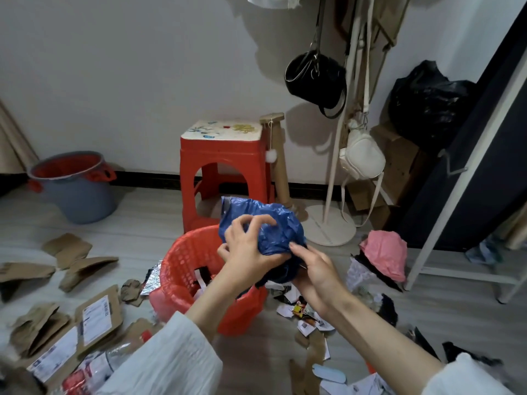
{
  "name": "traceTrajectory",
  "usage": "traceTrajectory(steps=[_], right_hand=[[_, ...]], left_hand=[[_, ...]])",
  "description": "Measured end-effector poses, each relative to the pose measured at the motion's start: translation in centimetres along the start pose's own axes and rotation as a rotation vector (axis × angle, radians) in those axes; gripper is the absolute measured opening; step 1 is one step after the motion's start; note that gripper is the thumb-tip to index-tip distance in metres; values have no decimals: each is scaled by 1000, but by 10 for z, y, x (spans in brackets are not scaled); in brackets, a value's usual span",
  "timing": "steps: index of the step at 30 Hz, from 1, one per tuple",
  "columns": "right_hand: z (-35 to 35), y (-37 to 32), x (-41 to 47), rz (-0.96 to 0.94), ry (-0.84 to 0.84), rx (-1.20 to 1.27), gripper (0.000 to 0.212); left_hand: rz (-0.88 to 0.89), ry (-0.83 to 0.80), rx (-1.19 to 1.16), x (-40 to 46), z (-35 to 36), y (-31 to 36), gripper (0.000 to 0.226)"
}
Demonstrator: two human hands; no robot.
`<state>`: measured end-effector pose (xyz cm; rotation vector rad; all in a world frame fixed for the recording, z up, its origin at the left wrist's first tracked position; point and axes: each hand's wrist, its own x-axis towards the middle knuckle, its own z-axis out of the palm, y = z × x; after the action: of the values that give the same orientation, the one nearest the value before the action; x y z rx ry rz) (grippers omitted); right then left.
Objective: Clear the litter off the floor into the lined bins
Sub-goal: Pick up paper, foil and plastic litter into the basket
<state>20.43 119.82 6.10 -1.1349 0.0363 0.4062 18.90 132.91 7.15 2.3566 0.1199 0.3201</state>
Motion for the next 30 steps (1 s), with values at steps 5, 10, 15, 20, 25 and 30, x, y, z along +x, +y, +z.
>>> traceTrajectory(steps=[5, 10, 15, 20, 25, 30], right_hand=[[0, 0, 2, 24, -115, -11, 25], [3, -1, 13, -144, -35, -452, 33], [-14, 26, 41, -174, -45, -1115, 44], [-23, 71, 93, 6, -33, -1214, 46], [-35, 124, 152, 225, 35, -1094, 57], [-32, 162, 187, 259, 44, -931, 31]], left_hand=[[17, -280, -380, 4, -7, -16, 75], [-12, -154, -336, 16, -16, -32, 63], [-153, 115, -45, 33, -22, -99, 51], [-193, 26, 229, 59, 21, -168, 51], [-320, -151, 382, 91, 87, -216, 53], [-268, -236, 435, 103, 115, -245, 60]])
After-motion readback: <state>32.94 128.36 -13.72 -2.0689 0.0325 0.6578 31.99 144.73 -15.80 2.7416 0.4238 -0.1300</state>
